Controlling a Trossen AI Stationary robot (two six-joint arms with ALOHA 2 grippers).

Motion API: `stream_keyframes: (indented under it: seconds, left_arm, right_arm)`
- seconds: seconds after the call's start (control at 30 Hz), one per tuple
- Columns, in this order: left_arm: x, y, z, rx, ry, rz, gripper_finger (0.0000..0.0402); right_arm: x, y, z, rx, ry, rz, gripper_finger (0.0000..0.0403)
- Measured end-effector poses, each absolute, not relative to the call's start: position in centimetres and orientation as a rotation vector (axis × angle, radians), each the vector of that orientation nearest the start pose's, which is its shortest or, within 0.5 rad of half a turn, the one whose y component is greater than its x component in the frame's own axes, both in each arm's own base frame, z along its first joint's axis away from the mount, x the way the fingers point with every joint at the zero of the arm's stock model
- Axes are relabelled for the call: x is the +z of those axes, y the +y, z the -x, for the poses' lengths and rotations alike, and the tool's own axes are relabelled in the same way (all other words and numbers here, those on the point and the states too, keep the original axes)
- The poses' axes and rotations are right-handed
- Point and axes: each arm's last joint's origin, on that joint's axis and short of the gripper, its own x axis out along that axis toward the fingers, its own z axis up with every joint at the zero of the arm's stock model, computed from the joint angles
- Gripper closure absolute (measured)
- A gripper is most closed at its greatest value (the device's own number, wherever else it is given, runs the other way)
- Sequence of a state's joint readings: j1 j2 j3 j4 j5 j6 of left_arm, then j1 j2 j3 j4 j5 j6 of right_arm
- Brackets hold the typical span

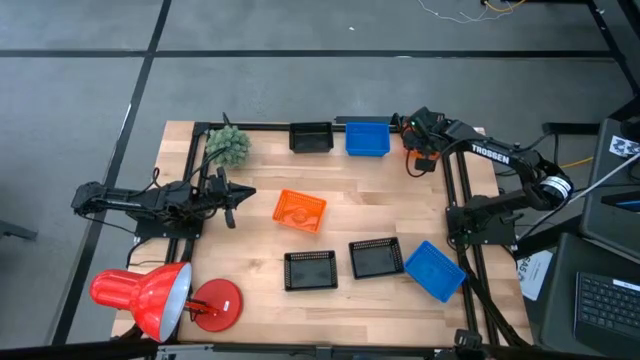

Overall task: Stack baskets by color
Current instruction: Stack the middle orange bin on the top orange bin

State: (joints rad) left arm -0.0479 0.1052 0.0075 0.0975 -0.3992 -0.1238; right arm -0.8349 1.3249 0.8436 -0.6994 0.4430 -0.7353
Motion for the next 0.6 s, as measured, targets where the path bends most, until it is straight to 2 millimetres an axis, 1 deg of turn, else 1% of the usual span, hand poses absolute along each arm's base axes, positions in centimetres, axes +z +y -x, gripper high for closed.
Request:
stream_keyframes:
  seconds: [0.13,0.27,0.4,0.6]
  left_arm:
    - [16.7,0.6,-10.2,0.351,-0.021,0.122,0.0388]
    - [16.7,0.6,-10.2,0.351,-0.021,0.122,0.0388]
    - [16.7,0.6,-10.2,0.351,-0.021,0.120,0.0388]
    - [16.7,0.6,-10.2,0.351,-0.020,0.120,0.0388]
  right_arm:
    - [20.1,-18.7,-15.4,-0.549,1.585,0.284,0.0333]
    - [19.2,-19.2,-15.6,-0.574,1.649,0.305,0.0346]
    - [19.4,-19.3,-15.6,-0.595,1.644,0.314,0.0351]
    - [20.8,-18.8,-15.7,-0.624,1.589,0.343,0.0351]
